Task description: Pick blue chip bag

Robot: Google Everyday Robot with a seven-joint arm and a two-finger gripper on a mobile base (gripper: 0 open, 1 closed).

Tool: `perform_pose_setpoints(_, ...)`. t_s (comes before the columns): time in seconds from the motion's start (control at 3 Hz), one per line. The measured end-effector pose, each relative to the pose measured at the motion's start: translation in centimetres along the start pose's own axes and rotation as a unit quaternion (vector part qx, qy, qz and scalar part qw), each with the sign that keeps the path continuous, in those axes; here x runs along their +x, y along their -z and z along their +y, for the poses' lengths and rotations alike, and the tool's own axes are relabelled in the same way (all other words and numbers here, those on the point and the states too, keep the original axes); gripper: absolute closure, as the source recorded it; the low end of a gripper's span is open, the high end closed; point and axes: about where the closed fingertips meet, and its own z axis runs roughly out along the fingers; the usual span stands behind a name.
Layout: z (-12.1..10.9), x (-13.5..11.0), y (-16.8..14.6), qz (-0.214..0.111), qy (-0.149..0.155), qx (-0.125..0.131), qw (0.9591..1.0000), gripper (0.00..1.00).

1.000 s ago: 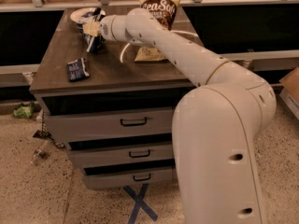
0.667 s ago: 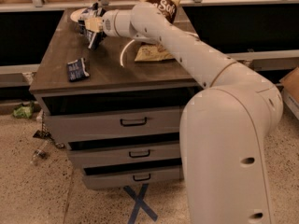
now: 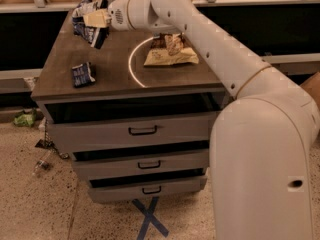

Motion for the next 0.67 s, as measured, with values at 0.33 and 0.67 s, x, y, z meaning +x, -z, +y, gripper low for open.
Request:
perform_pose_setpoints(0.33, 0.76, 0.58, -0.05, 0.012, 0.0, -0.014, 0.9998, 1.0)
perform_pose_setpoints(0.67, 0.77, 0.59, -0.06, 0.012, 0.0, -0.014, 0.9998, 1.0)
